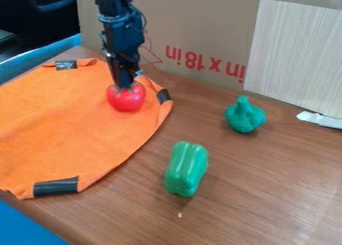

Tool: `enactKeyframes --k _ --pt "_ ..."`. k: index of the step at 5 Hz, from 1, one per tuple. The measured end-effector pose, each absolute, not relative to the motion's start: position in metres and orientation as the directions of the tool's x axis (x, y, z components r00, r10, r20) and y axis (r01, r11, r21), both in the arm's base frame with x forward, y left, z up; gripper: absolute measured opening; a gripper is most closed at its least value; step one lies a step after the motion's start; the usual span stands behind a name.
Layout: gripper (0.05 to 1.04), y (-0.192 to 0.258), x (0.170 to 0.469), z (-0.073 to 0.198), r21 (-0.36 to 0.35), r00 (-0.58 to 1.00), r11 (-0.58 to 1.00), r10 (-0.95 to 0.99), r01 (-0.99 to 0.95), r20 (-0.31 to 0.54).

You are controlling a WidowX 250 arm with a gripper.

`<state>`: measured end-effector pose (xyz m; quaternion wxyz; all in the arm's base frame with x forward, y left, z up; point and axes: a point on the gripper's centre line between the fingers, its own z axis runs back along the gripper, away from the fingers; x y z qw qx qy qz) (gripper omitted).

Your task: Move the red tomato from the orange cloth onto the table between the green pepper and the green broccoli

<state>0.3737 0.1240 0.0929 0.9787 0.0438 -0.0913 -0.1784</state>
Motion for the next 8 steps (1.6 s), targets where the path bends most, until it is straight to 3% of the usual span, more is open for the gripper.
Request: enactKeyframes --k 1,3,5,6,8 --pt "0.06 0.124 0.372 0.093 0.128 0.919 0.934 -0.353 0.334 0.175" --pt "0.052 0.124 0.371 0.098 0.084 0.924 0.944 -0.329 0.318 0.197" --pt "0.052 0.089 0.391 0.137 0.065 0.882 0.925 -0.378 0.375 0.281" --pt "0.052 0.055 0.391 0.158 0.126 0.82 0.88 -0.472 0.457 0.324" --pt "0.052 0.004 0.367 0.13 0.175 0.752 0.792 -0.61 0.585 0.248"
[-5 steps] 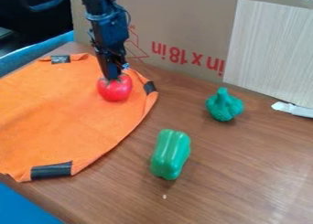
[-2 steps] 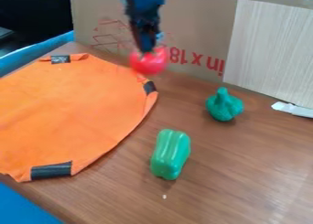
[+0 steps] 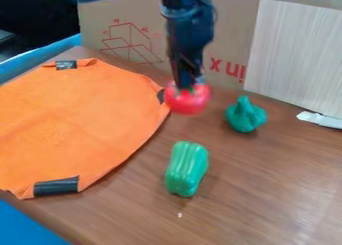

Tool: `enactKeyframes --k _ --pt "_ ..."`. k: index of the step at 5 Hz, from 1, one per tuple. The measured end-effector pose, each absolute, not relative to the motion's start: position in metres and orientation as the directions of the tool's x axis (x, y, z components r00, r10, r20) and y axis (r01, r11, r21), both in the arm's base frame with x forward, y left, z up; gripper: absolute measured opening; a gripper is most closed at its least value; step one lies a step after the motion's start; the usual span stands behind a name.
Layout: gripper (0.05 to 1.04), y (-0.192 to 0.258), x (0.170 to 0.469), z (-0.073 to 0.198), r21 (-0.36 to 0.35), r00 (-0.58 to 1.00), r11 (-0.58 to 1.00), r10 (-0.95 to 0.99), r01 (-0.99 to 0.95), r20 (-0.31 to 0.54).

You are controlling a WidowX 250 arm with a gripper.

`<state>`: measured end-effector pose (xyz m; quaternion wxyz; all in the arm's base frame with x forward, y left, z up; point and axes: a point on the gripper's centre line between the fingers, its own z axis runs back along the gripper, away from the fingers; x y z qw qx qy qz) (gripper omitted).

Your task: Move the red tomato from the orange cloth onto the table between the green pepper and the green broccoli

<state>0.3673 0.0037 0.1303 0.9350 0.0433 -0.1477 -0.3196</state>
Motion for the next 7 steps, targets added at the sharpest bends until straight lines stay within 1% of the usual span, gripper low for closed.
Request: enactKeyframes --k 1,2,3,4,5,6,7 --pt "0.052 -0.006 0.358 0.116 0.181 0.739 0.768 -0.64 0.614 0.21" --pt "0.052 -0.01 0.356 0.111 0.182 0.743 0.769 -0.64 0.613 0.199" --pt "0.075 -0.013 0.353 0.107 0.182 0.74 0.764 -0.645 0.619 0.193" --pt "0.224 -0.013 0.351 0.103 0.19 0.739 0.761 -0.649 0.621 0.182" --pt "0.484 -0.013 0.349 0.1 0.187 0.74 0.76 -0.649 0.622 0.178" --pt "0.788 -0.016 0.346 0.119 0.185 0.731 0.763 -0.646 0.619 0.22" --pt "0.998 -0.005 0.342 0.152 0.179 0.739 0.795 -0.605 0.579 0.297"
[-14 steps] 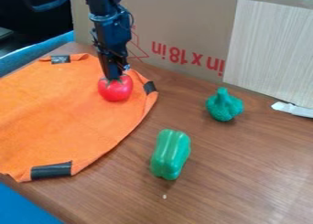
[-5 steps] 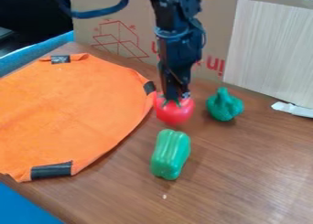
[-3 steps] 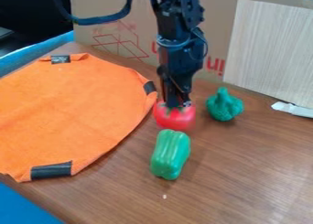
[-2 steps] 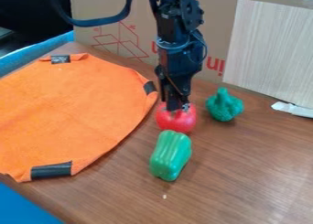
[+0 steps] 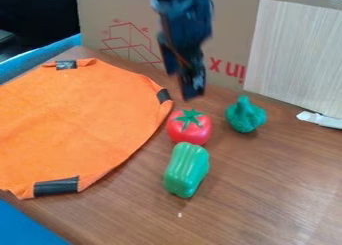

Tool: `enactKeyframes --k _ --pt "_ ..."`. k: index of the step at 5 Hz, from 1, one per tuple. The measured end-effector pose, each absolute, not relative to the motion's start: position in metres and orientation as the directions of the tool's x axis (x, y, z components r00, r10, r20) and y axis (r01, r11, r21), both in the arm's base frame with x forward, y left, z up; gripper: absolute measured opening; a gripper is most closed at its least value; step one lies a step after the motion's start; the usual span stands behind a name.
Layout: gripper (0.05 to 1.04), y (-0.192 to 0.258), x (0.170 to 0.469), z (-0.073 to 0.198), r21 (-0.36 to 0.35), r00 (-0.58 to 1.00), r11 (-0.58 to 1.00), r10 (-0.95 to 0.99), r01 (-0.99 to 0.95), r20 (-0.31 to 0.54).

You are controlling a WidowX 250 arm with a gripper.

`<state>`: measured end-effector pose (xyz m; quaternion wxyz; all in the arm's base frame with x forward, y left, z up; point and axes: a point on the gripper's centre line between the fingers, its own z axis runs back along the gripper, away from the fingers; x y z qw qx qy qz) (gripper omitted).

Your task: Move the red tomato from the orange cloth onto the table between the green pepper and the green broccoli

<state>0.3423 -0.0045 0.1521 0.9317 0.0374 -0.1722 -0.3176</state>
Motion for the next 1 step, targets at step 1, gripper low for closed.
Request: enactKeyframes --k 1 --pt "1.002 0.0172 0.3359 0.2007 0.153 0.748 0.841 -0.533 0.518 0.396"
